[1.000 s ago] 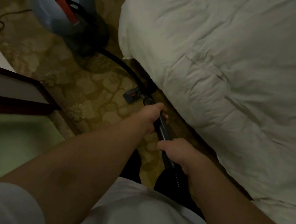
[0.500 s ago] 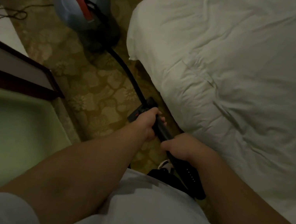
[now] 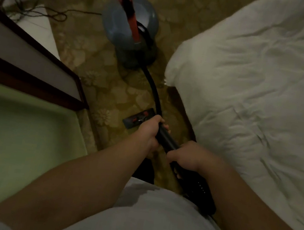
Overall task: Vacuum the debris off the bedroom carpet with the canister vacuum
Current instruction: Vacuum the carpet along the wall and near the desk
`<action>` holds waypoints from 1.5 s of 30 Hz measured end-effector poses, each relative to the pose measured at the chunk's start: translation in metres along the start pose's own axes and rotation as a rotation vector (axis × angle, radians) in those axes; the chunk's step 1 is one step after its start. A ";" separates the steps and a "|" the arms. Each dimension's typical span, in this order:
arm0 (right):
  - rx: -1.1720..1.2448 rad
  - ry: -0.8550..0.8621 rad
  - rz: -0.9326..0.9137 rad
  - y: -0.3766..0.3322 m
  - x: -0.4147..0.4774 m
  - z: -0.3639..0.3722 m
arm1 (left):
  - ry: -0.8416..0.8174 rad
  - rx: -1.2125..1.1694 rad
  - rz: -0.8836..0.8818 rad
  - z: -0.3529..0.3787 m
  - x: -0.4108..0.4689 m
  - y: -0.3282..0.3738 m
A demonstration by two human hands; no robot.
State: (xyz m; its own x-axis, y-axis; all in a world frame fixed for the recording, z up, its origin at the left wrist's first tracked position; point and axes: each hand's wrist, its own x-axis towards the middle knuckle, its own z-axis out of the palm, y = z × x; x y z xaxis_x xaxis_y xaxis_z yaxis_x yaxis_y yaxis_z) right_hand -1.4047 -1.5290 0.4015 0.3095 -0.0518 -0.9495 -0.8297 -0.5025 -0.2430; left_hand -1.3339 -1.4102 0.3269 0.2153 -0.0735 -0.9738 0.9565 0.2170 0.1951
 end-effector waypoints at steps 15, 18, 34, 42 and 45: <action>-0.251 0.013 -0.205 -0.254 0.063 -0.018 | 0.011 -0.304 0.135 -0.085 0.011 0.242; -0.301 -0.017 -0.227 -0.303 0.087 -0.035 | 0.035 -0.367 0.141 -0.088 0.028 0.287; -0.505 -0.101 -0.308 -0.559 0.138 -0.153 | 0.091 -0.592 0.233 -0.062 0.073 0.533; -0.383 -0.044 -0.286 -0.665 0.167 -0.175 | 0.037 -0.440 0.281 -0.064 0.094 0.664; -0.331 -0.031 -0.268 -0.718 0.180 -0.180 | 0.016 -0.415 0.289 -0.071 0.101 0.725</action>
State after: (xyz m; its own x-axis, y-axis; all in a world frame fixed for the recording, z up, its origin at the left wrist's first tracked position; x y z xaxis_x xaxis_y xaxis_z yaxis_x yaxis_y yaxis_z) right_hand -0.6699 -1.3332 0.4411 0.4757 0.1420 -0.8680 -0.5262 -0.7448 -0.4103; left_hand -0.6323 -1.1915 0.3614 0.4532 0.0609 -0.8893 0.6987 0.5953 0.3968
